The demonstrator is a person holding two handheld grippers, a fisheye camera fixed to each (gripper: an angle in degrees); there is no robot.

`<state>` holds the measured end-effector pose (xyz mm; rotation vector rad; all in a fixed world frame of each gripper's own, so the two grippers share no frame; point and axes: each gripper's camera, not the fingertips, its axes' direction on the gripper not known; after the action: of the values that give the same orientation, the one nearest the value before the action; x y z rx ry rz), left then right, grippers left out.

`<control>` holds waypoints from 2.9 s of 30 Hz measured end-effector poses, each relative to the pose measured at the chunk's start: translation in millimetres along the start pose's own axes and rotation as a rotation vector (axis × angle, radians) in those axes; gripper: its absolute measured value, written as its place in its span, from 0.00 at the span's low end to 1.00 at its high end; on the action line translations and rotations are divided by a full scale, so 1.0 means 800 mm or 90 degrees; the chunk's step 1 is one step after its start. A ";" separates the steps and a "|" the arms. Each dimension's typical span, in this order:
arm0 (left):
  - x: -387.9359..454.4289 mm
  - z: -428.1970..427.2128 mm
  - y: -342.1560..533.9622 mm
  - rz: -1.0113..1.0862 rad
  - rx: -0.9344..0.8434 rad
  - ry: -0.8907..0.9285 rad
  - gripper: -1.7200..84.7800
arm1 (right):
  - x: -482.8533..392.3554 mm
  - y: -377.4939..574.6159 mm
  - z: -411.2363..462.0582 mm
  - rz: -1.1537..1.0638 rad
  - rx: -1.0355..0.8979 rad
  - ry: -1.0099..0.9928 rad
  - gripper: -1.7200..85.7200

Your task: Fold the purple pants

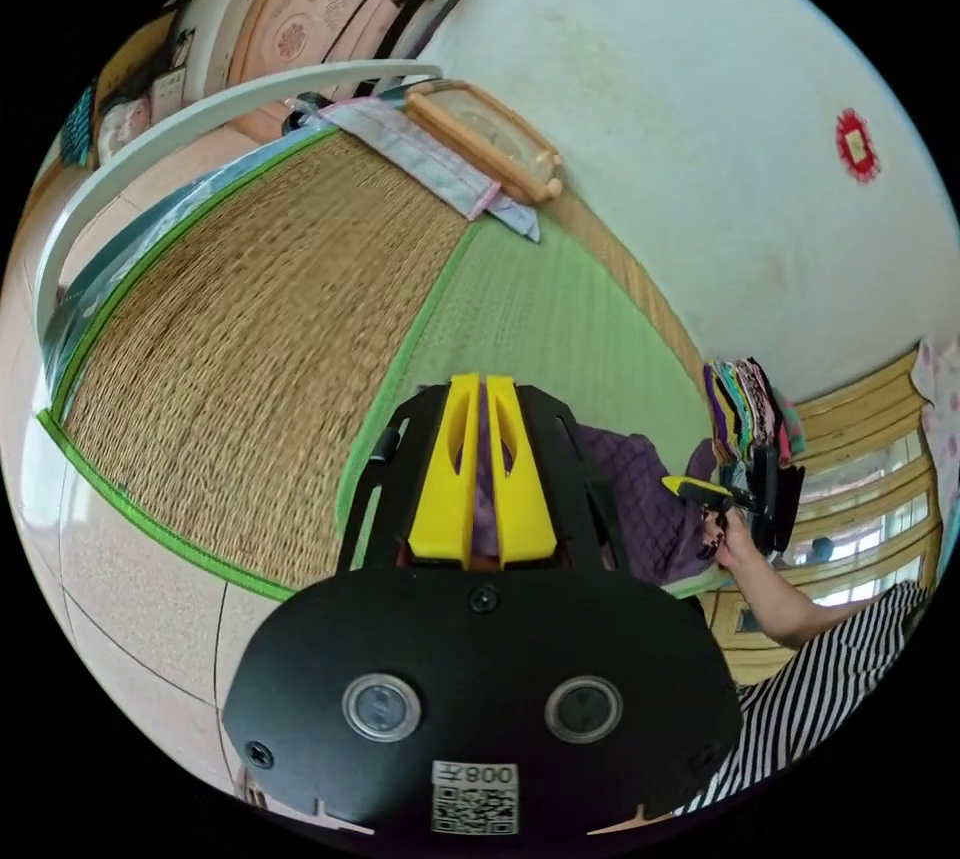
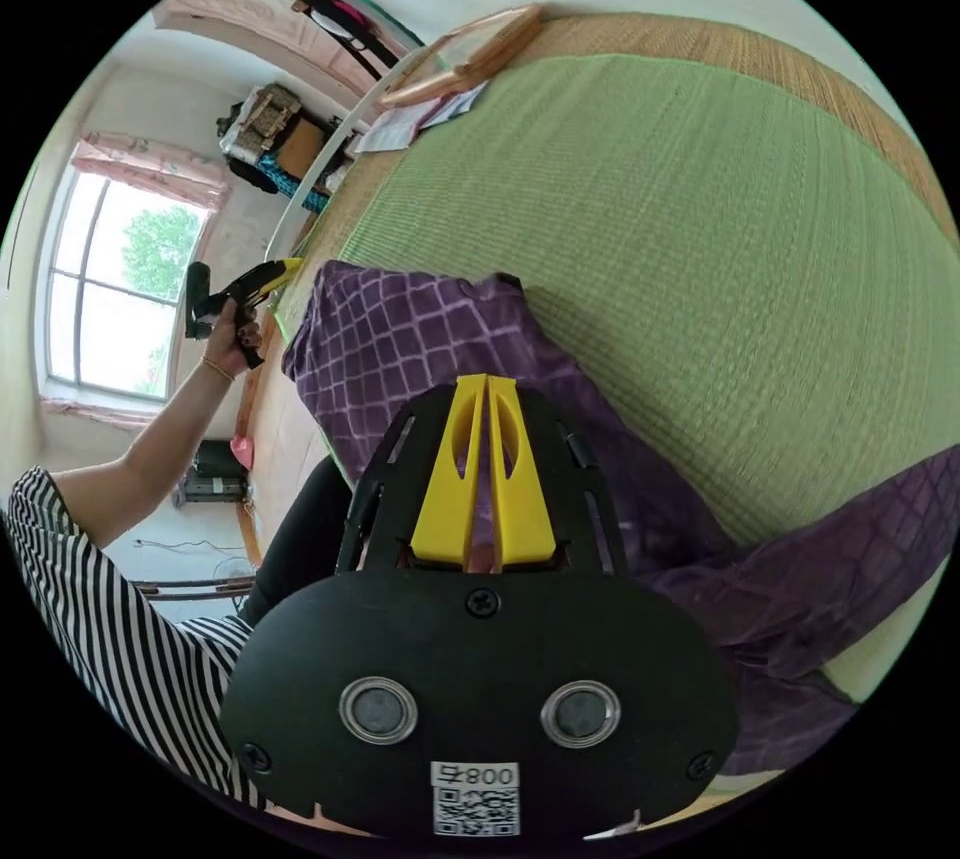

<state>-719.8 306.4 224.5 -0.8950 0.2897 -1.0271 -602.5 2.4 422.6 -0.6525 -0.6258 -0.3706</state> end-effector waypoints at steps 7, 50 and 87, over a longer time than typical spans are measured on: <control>0.048 0.068 -0.001 0.038 -0.135 -0.072 0.02 | 0.034 -0.049 0.061 0.034 -0.049 0.050 0.02; 0.703 0.371 0.001 0.421 -0.444 0.204 0.08 | 0.445 -0.018 0.022 0.429 -0.068 0.310 0.10; 1.065 0.408 0.096 0.556 -0.552 0.094 0.04 | 0.521 0.649 0.241 0.473 0.277 -0.022 0.03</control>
<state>-38.0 -224.2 528.2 -1.2763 1.1907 -0.1043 -107.0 461.1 578.9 -0.4295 -0.4357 0.4615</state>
